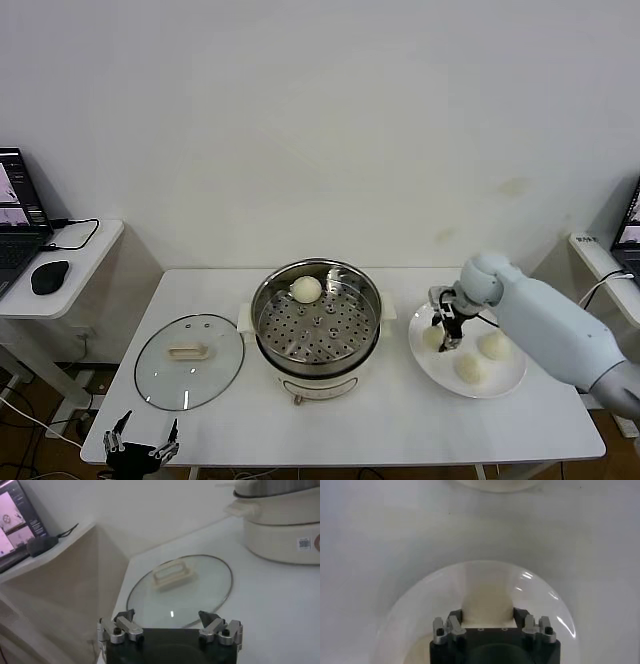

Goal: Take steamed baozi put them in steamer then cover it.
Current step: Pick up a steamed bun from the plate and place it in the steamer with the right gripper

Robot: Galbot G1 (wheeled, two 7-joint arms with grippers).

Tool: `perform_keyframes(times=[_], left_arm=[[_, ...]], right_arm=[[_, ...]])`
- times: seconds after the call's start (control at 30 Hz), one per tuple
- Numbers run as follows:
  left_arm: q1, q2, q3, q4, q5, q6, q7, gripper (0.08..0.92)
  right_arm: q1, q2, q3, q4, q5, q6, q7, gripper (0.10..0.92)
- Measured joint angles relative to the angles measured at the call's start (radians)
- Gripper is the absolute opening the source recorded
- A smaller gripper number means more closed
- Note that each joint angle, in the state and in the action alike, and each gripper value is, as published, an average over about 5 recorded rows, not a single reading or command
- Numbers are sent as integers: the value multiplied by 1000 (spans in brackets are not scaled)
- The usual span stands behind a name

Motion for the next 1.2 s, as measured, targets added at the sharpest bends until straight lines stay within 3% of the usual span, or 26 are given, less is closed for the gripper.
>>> perform_keyframes(times=[0.33, 0.67, 1.2], left_arm=[[-9, 0, -10, -27, -16, 0, -1, 823], [-18, -10, -22, -56, -16, 0, -3, 823], [-18, -34, -28, -98, -19, -2, -4, 823]], right_arm=[[274, -21, -176, 95, 213, -71, -45, 630], [486, 81, -305, 119, 426, -168, -54, 636], [494, 363, -407, 34, 491, -235, -27, 636]])
